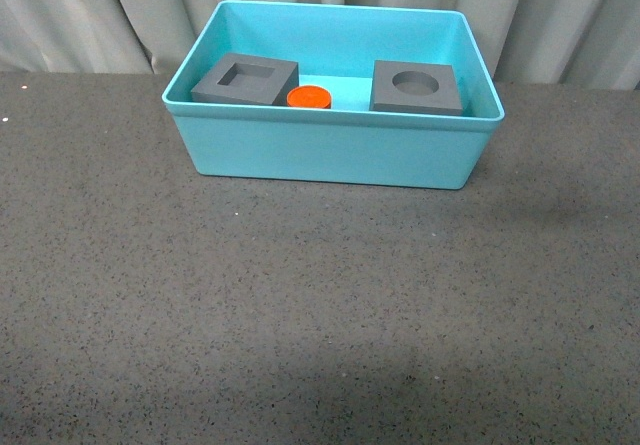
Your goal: Place gray and orange parts in blue box
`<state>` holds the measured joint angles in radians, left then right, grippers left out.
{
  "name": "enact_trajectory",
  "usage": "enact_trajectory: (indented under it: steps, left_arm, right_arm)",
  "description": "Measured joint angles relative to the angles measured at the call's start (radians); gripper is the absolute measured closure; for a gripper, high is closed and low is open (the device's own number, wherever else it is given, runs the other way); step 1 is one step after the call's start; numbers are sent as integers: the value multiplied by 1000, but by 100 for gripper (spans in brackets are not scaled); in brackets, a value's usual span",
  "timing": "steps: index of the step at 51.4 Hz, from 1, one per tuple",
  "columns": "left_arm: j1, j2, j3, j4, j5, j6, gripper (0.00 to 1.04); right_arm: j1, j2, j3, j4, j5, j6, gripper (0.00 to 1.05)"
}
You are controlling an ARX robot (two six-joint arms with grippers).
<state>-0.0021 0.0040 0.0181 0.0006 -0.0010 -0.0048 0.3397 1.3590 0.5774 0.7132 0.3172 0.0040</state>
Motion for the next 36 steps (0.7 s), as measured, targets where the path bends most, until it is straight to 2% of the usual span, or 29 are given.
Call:
enact_trajectory:
  steps: [5,17,20,36]
  left_arm:
    - [0,0,0,0,1,0,7]
    - [0,0,0,0,1,0,7]
    - [0,0,0,0,0,0,7]
    - [0,0,0,0,1,0,7]
  right_arm:
    - [-55,-97,-129,106,-40,0,55]
    - [-134,-225,-289,116,-115,0,91]
    - [-158,-279,-334,113,-140,-1,105]
    - [-248,-533,-483,6,-230,-3,104]
